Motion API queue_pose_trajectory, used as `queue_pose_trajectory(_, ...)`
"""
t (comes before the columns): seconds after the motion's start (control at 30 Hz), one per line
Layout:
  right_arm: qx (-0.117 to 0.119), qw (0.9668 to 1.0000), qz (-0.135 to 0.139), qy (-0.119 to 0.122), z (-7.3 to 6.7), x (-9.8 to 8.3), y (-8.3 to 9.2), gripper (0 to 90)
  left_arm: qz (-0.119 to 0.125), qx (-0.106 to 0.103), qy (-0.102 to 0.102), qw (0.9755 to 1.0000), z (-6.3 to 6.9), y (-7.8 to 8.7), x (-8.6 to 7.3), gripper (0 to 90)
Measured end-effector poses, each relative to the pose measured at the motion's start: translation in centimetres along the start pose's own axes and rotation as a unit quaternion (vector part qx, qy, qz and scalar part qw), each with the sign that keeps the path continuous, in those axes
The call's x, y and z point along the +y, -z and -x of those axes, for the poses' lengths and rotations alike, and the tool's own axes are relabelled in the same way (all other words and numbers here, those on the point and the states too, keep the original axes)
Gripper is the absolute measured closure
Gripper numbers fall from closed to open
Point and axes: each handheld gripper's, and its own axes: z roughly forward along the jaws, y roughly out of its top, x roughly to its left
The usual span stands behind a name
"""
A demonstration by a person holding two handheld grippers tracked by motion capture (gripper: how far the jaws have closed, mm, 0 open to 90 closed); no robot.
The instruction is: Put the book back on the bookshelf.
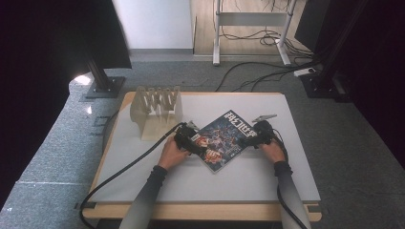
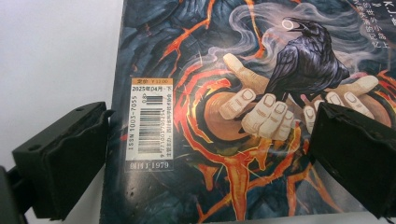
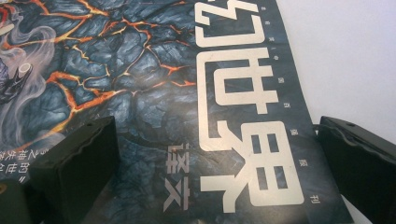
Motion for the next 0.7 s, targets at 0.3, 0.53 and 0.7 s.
queue_pose_trajectory(0.3, -0.002, 0.9999, 0.012, -0.002, -1.3, -1.2, 0.7, 0.0, -0.001, -0.004, -0.005, 1.0000, 0.9, 0.7, -1.1, 0.0)
queue_pose_trajectory(0.53, -0.004, 0.9999, 0.010, 0.000, -3.8, -2.5, 1.6, 0.0, -0.001, -0.006, -0.009, 0.9999, 2.2, 2.0, -2.9, 0.0)
queue_pose_trajectory(0.7, -0.006, 0.9999, 0.009, 0.003, -5.5, -3.2, 2.2, 0.0, 0.001, -0.007, -0.010, 0.9999, 2.9, 2.8, -4.1, 0.0)
